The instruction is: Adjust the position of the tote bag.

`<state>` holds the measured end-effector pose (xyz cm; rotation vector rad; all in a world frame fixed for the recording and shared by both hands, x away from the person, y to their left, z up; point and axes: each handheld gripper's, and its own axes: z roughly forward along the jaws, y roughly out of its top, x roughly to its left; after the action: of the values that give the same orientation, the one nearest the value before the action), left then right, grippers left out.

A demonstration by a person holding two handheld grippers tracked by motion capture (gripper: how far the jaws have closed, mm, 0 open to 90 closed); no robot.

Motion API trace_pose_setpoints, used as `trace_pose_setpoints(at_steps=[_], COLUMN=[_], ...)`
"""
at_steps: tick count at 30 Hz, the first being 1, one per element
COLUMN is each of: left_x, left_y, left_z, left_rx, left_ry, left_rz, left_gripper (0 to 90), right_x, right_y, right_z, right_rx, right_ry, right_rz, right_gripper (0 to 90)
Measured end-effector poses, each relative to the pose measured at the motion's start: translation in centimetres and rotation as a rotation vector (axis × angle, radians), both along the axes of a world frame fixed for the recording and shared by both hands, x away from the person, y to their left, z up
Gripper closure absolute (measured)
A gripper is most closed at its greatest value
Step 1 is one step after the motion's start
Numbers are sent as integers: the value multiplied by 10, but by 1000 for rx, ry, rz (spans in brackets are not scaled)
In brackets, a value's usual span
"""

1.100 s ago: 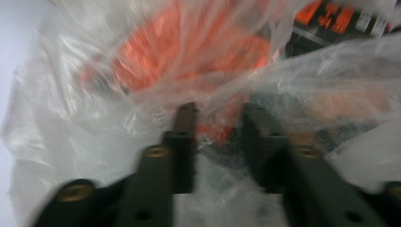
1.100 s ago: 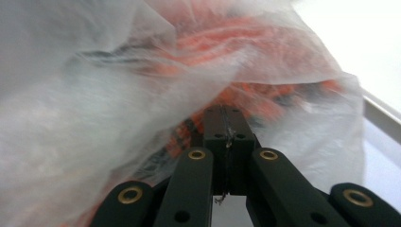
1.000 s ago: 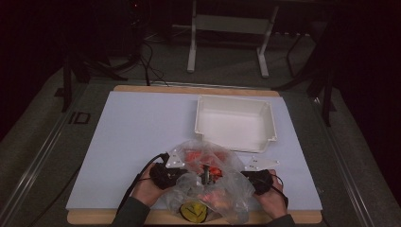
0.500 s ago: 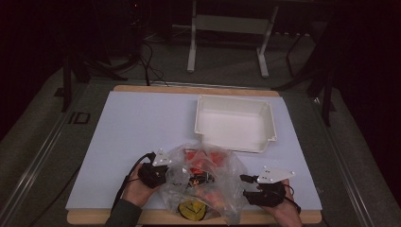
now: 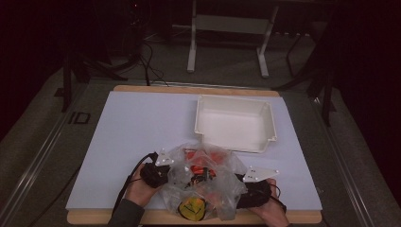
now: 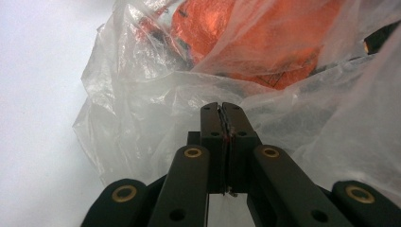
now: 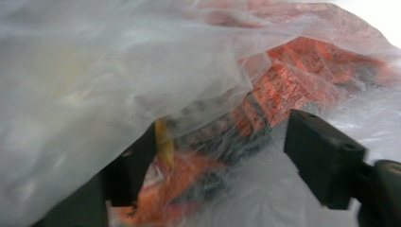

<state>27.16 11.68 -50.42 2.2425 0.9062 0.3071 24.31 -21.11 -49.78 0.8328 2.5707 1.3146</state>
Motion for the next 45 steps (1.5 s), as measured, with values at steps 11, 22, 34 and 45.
trace_pose_setpoints(at_steps=[11,22,34,45], left_x=[-2,-6,-7,-23], left_y=[18,48,85,88], left_z=[-3,-10,-21,0], left_rx=[-25,-48,-35,-146], left_ry=[9,24,48,-28], left_rz=[67,150,319,242], left_gripper=[893,895,898,772], right_x=[-7,-18,-19,-13], right_y=[-8,-39,-72,-61], right_z=[4,3,-15,-12], right_rx=[6,-22,-79,-25], right_ry=[-3,8,53,55], right_rz=[74,48,-51,-31], right_gripper=[872,898,900,900])
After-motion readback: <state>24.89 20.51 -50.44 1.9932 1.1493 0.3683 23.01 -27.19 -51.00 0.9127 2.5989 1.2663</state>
